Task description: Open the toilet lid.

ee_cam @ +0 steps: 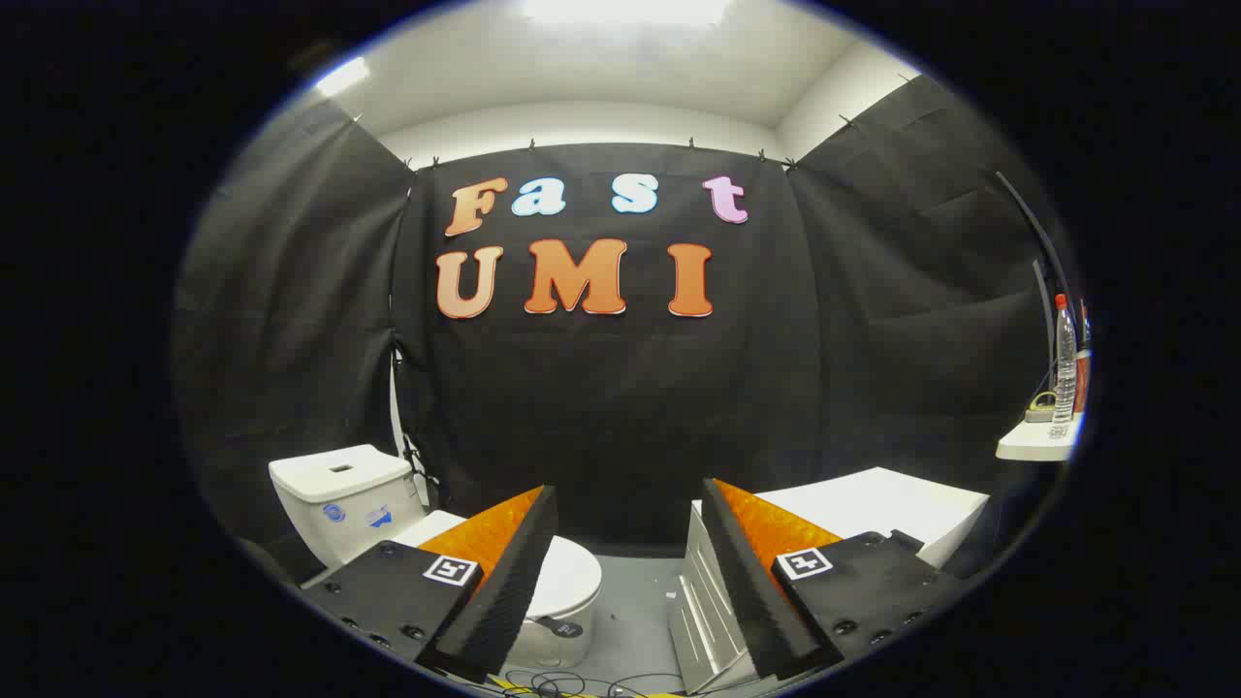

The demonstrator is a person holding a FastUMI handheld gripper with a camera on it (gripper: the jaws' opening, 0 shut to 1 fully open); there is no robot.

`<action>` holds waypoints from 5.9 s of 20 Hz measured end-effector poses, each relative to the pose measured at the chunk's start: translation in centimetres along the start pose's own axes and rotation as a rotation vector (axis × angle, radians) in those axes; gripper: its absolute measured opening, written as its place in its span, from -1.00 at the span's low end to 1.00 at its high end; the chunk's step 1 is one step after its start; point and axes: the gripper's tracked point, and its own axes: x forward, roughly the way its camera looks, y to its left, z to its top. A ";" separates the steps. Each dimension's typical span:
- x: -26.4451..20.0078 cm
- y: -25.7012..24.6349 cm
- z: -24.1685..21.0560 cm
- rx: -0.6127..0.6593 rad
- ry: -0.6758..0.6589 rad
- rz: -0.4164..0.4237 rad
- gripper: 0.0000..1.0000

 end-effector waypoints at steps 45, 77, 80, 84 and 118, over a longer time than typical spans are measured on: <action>-1.0 3.2 0.8 -0.039 -0.077 0.027 0.92; 9.0 8.0 -31.1 0.630 0.589 0.017 0.97; 8.0 6.8 -35.9 0.721 0.694 -0.047 0.97; 7.2 7.2 -38.8 0.877 0.800 -0.070 0.96; 9.0 7.5 -40.3 1.222 0.705 0.034 -0.83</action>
